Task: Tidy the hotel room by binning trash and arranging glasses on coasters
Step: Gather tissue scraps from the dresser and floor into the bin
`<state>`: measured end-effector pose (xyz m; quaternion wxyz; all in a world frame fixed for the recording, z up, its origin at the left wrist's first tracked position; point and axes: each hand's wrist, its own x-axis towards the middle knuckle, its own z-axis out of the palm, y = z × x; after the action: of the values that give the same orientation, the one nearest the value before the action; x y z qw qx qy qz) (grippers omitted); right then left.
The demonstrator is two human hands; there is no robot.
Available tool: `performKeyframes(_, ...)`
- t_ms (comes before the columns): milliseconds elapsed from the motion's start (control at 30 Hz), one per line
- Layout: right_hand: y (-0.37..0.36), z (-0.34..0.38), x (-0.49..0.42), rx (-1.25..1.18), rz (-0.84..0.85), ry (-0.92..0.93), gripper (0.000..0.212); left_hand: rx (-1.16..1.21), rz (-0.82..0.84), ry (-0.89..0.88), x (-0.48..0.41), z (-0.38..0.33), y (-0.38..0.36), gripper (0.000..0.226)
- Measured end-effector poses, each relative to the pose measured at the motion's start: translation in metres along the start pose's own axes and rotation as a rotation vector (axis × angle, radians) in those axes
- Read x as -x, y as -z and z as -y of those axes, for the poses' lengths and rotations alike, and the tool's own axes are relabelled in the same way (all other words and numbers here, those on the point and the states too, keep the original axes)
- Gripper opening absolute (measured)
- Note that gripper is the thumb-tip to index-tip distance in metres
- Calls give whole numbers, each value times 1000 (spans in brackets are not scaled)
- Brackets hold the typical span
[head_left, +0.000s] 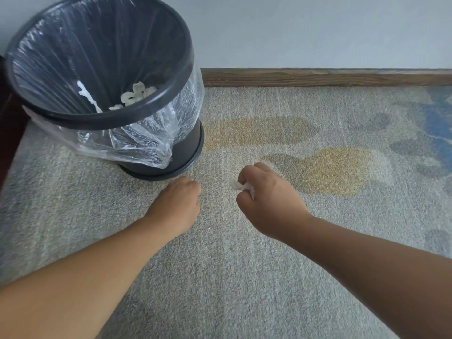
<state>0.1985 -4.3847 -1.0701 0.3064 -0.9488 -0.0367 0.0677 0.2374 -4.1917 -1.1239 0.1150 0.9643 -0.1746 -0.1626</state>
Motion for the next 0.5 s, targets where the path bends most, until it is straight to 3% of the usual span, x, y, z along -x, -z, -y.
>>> performKeyframes(200,14,14,-3,-17,-42,46,8,112,-53,-128,28,-18,33,24)
performKeyframes(367,23,29,-5,-35,4,38,50,170,-162,-160,49,-33,66,22)
performKeyframes(500,27,42,-5,-31,28,72,45,244,-213,-141,63,-38,93,21)
